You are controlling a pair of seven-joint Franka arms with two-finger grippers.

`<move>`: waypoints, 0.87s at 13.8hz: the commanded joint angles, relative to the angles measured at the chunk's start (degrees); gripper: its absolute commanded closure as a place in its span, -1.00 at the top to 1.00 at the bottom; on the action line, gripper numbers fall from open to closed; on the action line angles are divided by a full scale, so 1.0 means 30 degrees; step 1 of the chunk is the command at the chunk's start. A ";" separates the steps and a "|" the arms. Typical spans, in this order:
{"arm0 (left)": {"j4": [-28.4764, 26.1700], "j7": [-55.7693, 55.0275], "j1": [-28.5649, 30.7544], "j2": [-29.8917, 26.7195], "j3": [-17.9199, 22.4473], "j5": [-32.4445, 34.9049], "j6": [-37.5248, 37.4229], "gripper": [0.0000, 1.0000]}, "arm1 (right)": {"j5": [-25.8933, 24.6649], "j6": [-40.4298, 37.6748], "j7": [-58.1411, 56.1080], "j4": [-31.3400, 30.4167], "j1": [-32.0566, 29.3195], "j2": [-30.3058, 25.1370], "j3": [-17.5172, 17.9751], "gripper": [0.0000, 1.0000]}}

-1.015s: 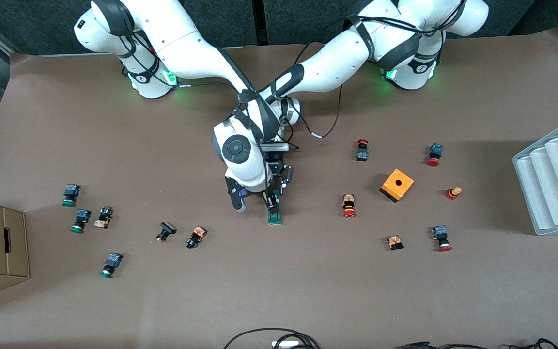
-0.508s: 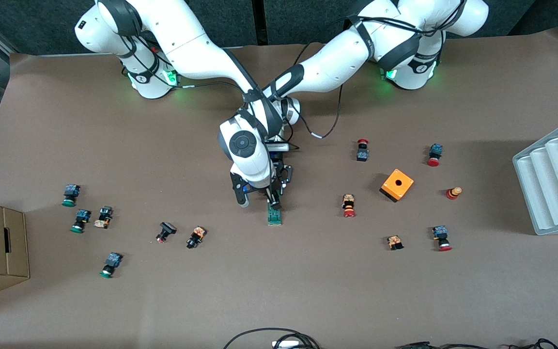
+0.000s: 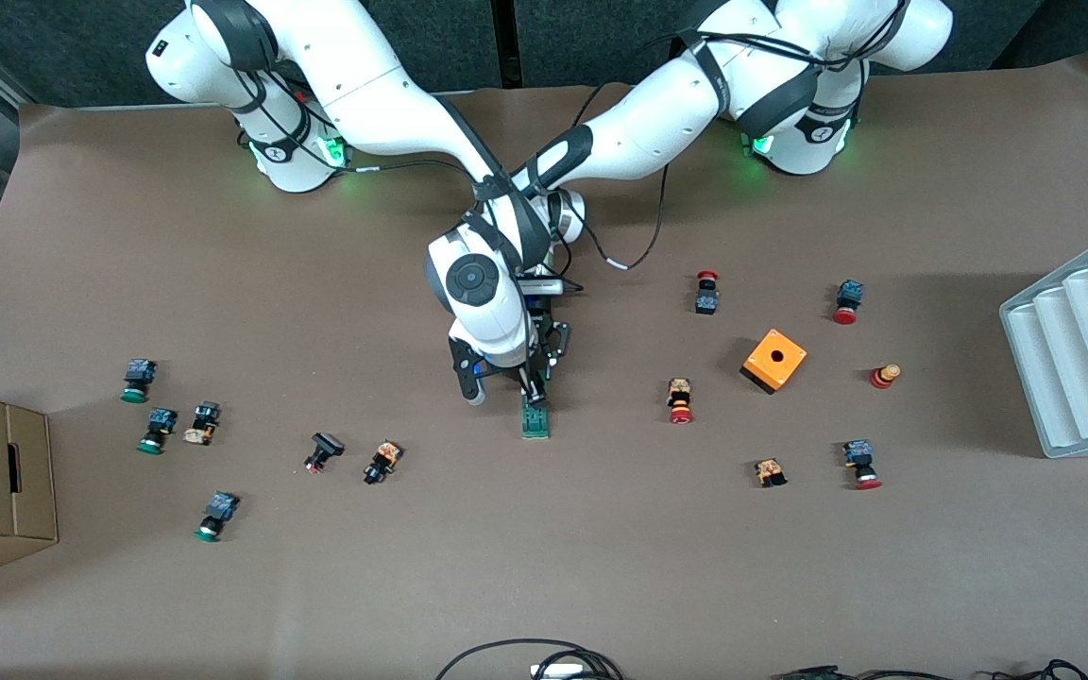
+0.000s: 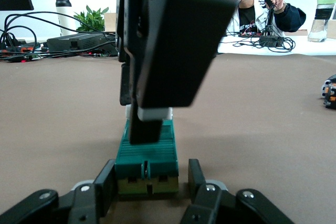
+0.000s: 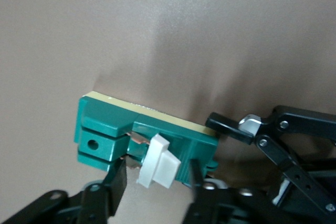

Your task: Close load switch with both arms

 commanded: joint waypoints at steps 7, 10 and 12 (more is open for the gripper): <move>0.0499 -0.0242 -0.0239 0.0598 0.0175 0.0127 0.0071 0.22 | 0.0520 0.0130 -0.0380 0.0337 -0.0169 0.0042 -0.0121 -0.32; 0.0499 -0.0242 -0.0239 0.0598 0.0175 0.0098 0.0071 0.22 | 0.0520 0.0042 -0.0673 0.0367 -0.0402 0.0071 -0.0121 -0.43; 0.0499 -0.0242 -0.0239 0.0598 0.0204 0.0098 0.0071 0.21 | 0.0549 -0.0162 -0.0673 0.0600 -0.0549 0.0071 -0.0121 -0.43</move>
